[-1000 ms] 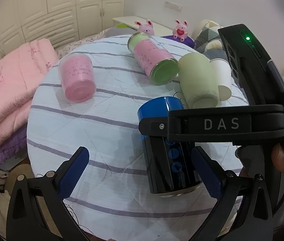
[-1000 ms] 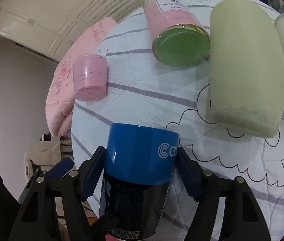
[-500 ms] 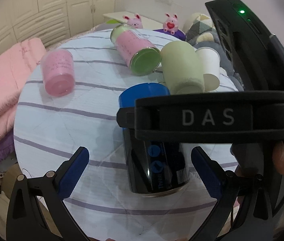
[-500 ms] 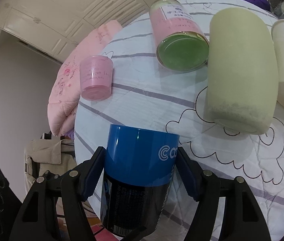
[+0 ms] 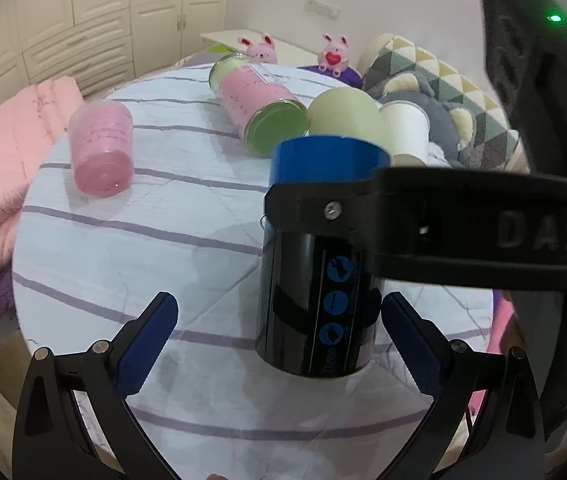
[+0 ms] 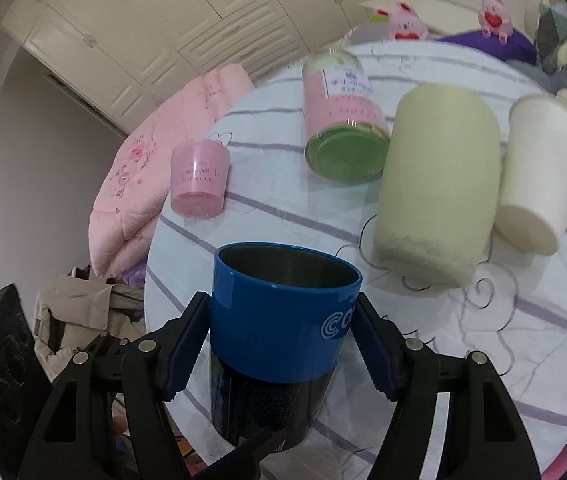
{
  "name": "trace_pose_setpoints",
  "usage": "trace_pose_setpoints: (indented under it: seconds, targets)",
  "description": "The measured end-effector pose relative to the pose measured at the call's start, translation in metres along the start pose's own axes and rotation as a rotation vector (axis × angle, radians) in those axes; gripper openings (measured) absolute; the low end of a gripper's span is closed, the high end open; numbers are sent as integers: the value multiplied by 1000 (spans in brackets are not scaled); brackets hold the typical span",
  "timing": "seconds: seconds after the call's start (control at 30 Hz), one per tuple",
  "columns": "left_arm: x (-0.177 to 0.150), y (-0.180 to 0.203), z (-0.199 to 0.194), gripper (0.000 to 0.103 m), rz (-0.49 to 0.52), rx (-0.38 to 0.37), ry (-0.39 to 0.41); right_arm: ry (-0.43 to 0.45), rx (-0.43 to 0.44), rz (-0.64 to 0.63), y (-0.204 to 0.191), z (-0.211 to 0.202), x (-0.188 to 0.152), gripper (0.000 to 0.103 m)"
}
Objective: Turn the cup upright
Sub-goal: 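Rotate the right gripper to stand the mug upright, opening upward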
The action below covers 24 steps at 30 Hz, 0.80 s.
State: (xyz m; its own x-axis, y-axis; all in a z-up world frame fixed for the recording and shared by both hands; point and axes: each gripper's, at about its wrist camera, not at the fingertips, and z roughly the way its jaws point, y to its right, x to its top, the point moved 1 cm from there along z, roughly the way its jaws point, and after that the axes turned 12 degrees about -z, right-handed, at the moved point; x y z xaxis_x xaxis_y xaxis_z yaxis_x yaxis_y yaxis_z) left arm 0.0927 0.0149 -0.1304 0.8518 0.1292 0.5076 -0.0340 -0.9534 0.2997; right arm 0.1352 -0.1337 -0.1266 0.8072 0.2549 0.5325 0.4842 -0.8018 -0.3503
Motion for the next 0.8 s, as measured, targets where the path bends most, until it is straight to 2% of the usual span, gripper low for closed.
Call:
trace_pose_setpoints:
  seconds: [0.2, 0.33, 0.43, 0.57, 0.63, 0.8]
  targets:
    - [-1, -1, 9, 102, -52, -28, 21, 47, -5, -22, 2, -12, 0, 70]
    - [0, 4, 15, 93, -45, -35, 28, 74, -25, -53, 3, -18, -1, 70]
    - [3, 8, 20, 91, -39, -15, 37, 89, -41, -77, 3, -22, -1, 70]
    - [3, 9, 22, 92, -45, -30, 26, 107, -76, -126, 0, -26, -3, 70]
    - [2, 9, 20, 101, -45, -8, 31, 110, -93, -151, -3, -27, -5, 70]
    - [-1, 5, 16, 103, -47, 27, 28, 121, -141, -221, -14, -27, -11, 70]
